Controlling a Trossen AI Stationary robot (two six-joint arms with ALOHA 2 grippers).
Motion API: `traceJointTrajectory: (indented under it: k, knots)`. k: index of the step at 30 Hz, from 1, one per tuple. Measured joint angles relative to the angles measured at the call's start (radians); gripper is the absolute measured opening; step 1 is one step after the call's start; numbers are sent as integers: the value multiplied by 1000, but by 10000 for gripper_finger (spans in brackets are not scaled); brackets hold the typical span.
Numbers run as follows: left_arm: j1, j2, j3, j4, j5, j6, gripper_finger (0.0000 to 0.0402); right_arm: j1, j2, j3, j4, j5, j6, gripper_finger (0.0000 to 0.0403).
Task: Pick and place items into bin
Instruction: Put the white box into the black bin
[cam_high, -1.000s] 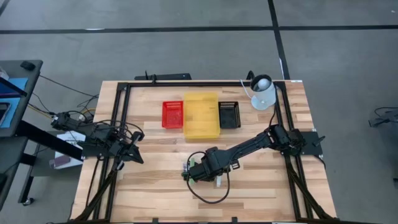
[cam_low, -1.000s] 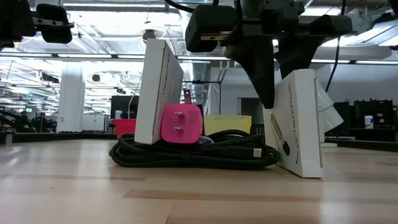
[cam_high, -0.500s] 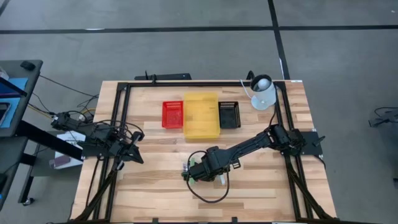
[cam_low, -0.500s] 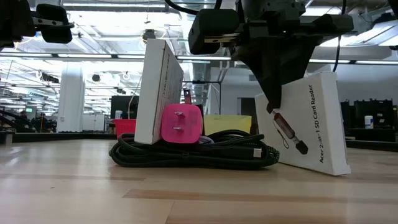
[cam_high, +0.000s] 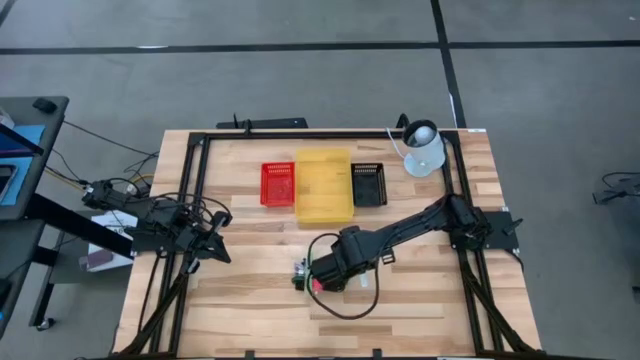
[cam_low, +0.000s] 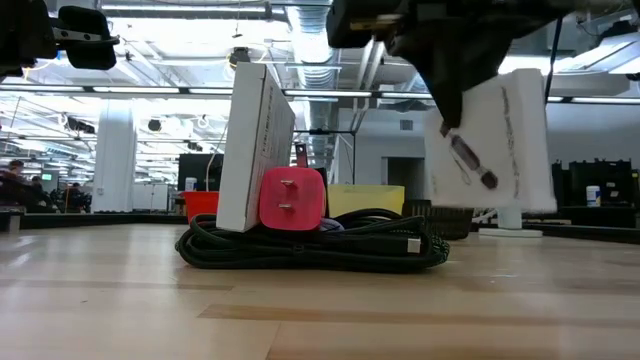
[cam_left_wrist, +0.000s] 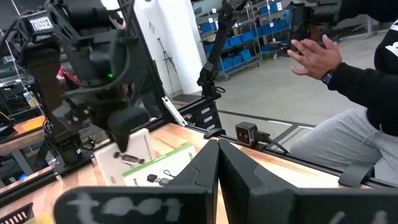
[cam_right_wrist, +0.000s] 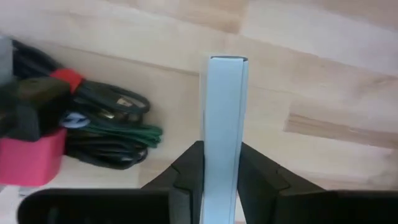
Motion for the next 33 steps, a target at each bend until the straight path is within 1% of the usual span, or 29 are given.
traceJointTrajectory:
  k: [4, 10, 17, 24, 33]
  knots:
    - [0, 0, 0, 0, 0, 0, 0, -22, -38, -1, -52, 9, -36, 73]
    - [0, 4, 0, -2, -2, 0, 0, -97, -108, -1, -42, 32, -154, 71]
    - [0, 6, 0, -1, -4, 0, 0, -203, -217, -1, -42, 110, -237, 70]
    - [0, 6, 0, -1, -4, 0, 0, -339, -308, -1, -42, 185, -337, 69]
    - [0, 6, 0, -1, -4, 0, 0, -547, -319, -1, -42, 185, -517, 69]
